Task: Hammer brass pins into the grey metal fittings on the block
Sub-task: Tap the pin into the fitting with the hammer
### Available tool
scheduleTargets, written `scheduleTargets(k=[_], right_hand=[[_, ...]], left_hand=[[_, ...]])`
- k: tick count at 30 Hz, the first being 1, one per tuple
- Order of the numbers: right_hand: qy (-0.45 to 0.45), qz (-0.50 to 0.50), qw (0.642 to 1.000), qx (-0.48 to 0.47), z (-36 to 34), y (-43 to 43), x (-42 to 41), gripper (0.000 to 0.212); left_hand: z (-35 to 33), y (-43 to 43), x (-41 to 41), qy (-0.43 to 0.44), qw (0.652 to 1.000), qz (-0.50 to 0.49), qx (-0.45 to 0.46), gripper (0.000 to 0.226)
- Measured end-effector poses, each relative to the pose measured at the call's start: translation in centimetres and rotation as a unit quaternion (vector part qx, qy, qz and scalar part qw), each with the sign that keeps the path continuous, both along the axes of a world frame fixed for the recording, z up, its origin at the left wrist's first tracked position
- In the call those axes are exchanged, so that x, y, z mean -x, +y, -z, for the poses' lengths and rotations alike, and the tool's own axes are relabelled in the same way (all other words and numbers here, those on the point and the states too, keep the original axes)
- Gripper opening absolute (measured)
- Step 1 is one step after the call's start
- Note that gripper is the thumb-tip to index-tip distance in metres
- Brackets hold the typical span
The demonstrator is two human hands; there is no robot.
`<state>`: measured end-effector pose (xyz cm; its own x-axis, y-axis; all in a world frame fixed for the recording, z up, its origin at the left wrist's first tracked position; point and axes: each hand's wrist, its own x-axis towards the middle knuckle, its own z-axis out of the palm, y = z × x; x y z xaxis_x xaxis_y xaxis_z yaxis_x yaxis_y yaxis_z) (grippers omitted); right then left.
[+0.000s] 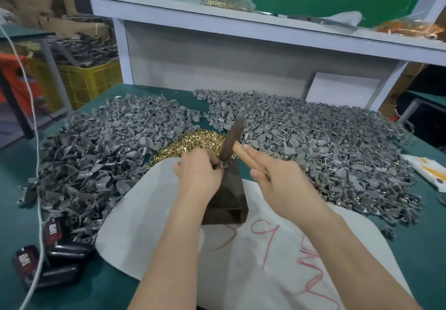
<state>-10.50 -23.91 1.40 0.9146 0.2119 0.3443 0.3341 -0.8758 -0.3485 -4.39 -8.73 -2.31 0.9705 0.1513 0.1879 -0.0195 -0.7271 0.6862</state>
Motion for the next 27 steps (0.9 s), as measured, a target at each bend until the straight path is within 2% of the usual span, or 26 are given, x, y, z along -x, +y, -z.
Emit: scheduleTargets(k=[2,5,6,9,10,12,15,17,19,21,22,24,25,27], right_hand=[[-0.007,0.011,1.0,0.004,-0.2,-0.1,-0.3,0.051],[-0.099,0.002,0.993,-0.064,-0.7,-0.5,-0.3,0.053],[-0.097,-0.007,0.992,-0.076,-0.7,-0.5,-0.2,0.053],[0.006,-0.021,1.0,0.016,0.3,0.1,0.2,0.055],[0.018,-0.015,1.0,0.02,0.2,-0.1,0.1,0.054],[0.009,0.006,1.0,-0.022,0.0,-0.5,-0.5,0.051],[0.004,0.094,0.991,-0.095,1.0,-1.5,-2.2,0.04],[0.077,0.152,0.976,-0.139,2.1,-1.4,-3.3,0.025],[0.173,0.169,0.955,-0.172,3.4,-1.1,-3.9,0.017],[0.231,0.176,0.946,-0.143,4.1,-0.8,-4.3,0.018],[0.231,0.182,0.952,-0.083,4.1,-0.7,-4.5,0.021],[0.178,0.207,0.958,0.085,4.1,-0.8,-4.9,0.029],[0.14,0.212,0.96,0.116,3.9,-0.8,-5.0,0.033],[0.077,0.161,0.983,0.03,2.9,-0.5,-5.0,0.036]], left_hand=[[0.0,0.0,-0.1,0.001,1.0,-0.002,-0.004,0.008],[-0.1,-0.1,-0.1,-0.007,1.0,-0.004,0.005,0.012],[0.0,-0.1,-0.2,-0.009,1.0,-0.004,0.008,0.011],[0.2,0.0,-0.1,-0.006,1.0,0.001,-0.001,0.005],[0.2,0.0,-0.1,-0.005,1.0,0.003,-0.004,0.006],[0.2,0.0,-0.1,-0.005,1.0,0.002,-0.009,0.007],[0.2,0.0,-0.2,-0.012,1.0,0.004,-0.008,0.007],[0.2,0.0,-0.1,-0.011,1.0,0.003,-0.003,0.007],[0.2,0.0,0.0,-0.009,1.0,0.005,-0.004,0.008],[0.2,0.1,0.0,-0.006,1.0,0.006,-0.004,0.007],[0.2,0.1,0.0,-0.008,1.0,0.006,-0.004,0.007],[0.1,0.1,0.0,-0.01,1.0,0.007,0.001,0.007],[0.0,0.0,0.1,-0.01,1.0,0.01,0.005,0.007],[0.0,-0.2,0.2,-0.012,0.999,0.023,0.023,0.008]])
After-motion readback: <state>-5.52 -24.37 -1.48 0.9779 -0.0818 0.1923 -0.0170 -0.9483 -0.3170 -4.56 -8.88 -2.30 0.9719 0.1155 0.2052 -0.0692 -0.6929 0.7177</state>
